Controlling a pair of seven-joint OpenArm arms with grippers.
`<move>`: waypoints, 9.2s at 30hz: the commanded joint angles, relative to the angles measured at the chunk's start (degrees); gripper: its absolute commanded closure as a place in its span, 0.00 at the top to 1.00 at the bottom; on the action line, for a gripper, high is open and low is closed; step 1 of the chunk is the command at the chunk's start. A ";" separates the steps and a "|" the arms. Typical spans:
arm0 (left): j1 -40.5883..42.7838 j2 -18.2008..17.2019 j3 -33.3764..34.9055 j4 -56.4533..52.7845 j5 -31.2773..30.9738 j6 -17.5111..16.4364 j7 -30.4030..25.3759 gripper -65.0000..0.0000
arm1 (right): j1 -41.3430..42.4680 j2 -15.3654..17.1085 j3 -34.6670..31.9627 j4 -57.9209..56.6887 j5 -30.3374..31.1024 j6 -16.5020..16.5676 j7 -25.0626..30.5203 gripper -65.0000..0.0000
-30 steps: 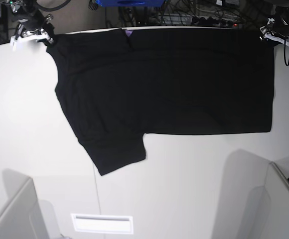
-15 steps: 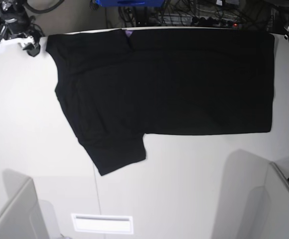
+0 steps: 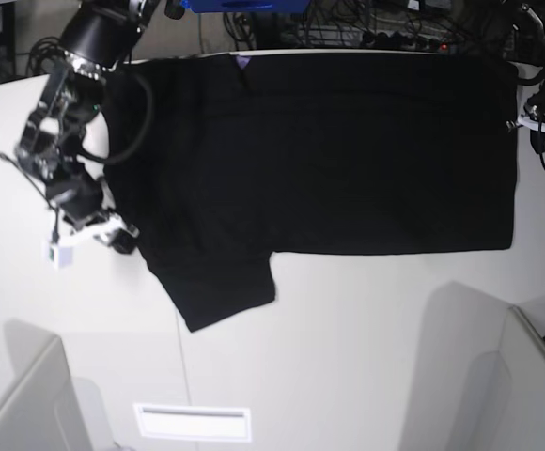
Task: Fold the T-shirt properly
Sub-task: 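Release and move the right gripper to the opposite sleeve corner, grasp, then move the left gripper to the opposite hem corner and grasp, then lift both corners and fold them over onto the held shirt edge, then release the folded edge and raise both grippers, then grasp the collar end with the right gripper and hem end with the left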
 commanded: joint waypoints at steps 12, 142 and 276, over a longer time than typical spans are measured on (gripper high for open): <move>-0.46 -1.36 -0.61 0.79 4.07 0.13 -1.08 0.00 | 29.37 4.20 -2.37 -45.12 -18.04 -0.15 11.01 0.58; -5.91 -21.93 14.78 -19.70 -24.59 -0.04 3.58 0.00 | -1.23 5.52 -13.01 10.18 -17.77 5.56 -3.58 0.00; 0.33 -8.31 14.25 -6.25 3.81 -0.04 7.54 0.00 | -13.45 6.75 -6.15 -3.27 -2.65 6.09 3.81 0.00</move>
